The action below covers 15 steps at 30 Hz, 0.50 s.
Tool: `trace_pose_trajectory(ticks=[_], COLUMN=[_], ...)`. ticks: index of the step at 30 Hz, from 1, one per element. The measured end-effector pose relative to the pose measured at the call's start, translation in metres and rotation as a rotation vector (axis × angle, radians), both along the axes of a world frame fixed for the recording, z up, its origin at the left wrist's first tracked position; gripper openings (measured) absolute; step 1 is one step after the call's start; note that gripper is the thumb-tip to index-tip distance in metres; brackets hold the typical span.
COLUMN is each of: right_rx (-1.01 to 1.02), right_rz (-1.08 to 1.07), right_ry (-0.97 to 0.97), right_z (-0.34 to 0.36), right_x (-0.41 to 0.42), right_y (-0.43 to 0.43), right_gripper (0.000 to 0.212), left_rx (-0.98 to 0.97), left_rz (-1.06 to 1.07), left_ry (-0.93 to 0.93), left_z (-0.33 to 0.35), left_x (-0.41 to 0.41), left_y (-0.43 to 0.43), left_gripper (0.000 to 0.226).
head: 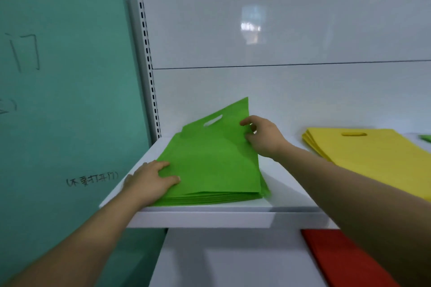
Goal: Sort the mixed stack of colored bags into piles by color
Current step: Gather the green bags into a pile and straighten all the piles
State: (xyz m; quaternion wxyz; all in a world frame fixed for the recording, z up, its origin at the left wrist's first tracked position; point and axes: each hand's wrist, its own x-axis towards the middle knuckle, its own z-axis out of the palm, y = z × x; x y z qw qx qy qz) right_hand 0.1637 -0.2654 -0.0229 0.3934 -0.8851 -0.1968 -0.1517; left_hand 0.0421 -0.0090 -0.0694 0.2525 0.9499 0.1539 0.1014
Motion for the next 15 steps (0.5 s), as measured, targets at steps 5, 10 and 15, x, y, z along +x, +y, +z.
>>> trace_pose_trajectory(ticks=[5, 10, 15], right_rx=[0.318, 0.528, 0.578], right_rz=[-0.029, -0.060, -0.225], right_ry=[-0.116, -0.204, -0.281], right_z=[0.027, 0.043, 0.050], right_x=[-0.035, -0.064, -0.089], right_y=[-0.011, -0.038, -0.086], right_gripper=[0.040, 0.049, 0.039], left_rx=[0.000, -0.462, -0.609], left_rz=[-0.076, -0.184, -0.328], left_ry=[0.043, -0.243, -0.387], left_z=[0.018, 0.038, 0.052], left_x=[-0.004, -0.004, -0.010], left_y=[0.001, -0.021, -0.069], left_gripper=[0.087, 0.055, 0.047])
